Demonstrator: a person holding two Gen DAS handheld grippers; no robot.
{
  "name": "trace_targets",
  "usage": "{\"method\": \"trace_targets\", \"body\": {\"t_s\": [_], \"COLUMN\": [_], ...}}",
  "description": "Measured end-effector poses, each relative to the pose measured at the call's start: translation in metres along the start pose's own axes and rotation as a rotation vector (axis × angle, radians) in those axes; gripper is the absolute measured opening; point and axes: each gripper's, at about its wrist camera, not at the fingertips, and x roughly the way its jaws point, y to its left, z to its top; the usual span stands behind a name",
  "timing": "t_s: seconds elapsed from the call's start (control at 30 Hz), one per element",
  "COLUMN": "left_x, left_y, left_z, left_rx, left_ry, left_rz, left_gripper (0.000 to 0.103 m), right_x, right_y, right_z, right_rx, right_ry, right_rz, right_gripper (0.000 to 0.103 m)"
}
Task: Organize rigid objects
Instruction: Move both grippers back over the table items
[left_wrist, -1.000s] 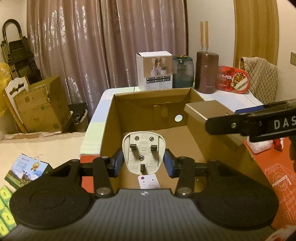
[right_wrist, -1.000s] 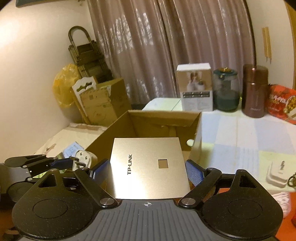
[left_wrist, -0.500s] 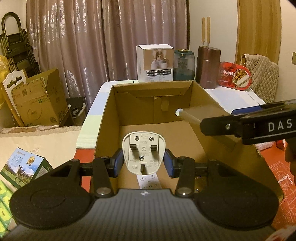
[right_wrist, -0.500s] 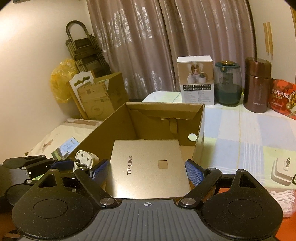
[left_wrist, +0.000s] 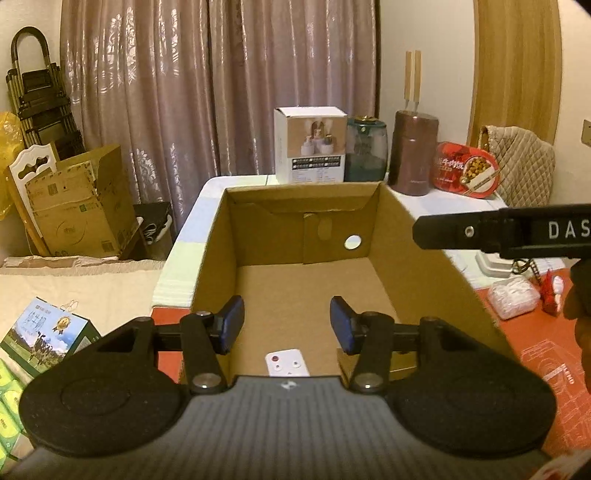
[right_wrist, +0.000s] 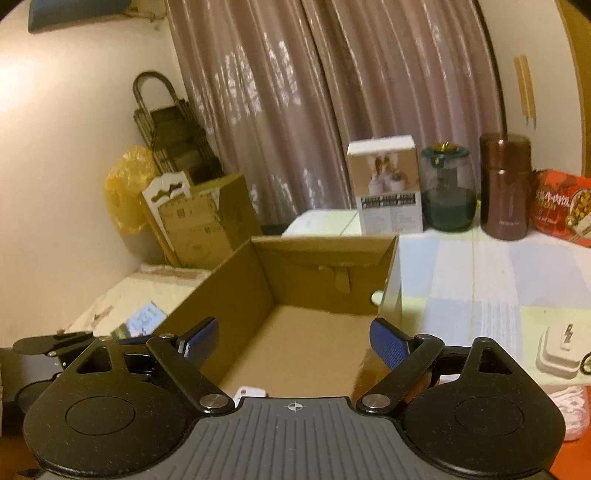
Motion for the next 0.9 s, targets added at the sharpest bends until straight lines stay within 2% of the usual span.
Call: {"method": "trace_targets", "body": {"t_s": [0.23,0.47,0.6,0.9], "left_x": [-0.014,-0.023,-0.025,-0.019], "left_y": [-0.023,-0.060,-0.093,-0.163], "left_z": [0.008,0.020,0.026,0.026], "left_rx": [0.003,-0.002,0.015,0.038], "left_ry": [-0.018,-0.044,-0.055,-0.048], "left_rz": [-0.035,-0.100,-0.147,-0.255], "left_gripper": [0.046,0.046,0.046,0.047], "right_x": [-0.028,-0.068,-0.092,-0.146], "right_y": [-0.017,-0.052,-0.079,-0.155], "right_z": [0.003,0.001,-0.003,-0.024], "right_rx": [0.002,0.022,0.043,0.112], "right_ry": [-0.039,-0.085,-0.108,-0.100], "right_rz": [-0.036,-0.116,-0.179,-0.340], "right_gripper": [0.086,0.086,0.086,0.086]}}
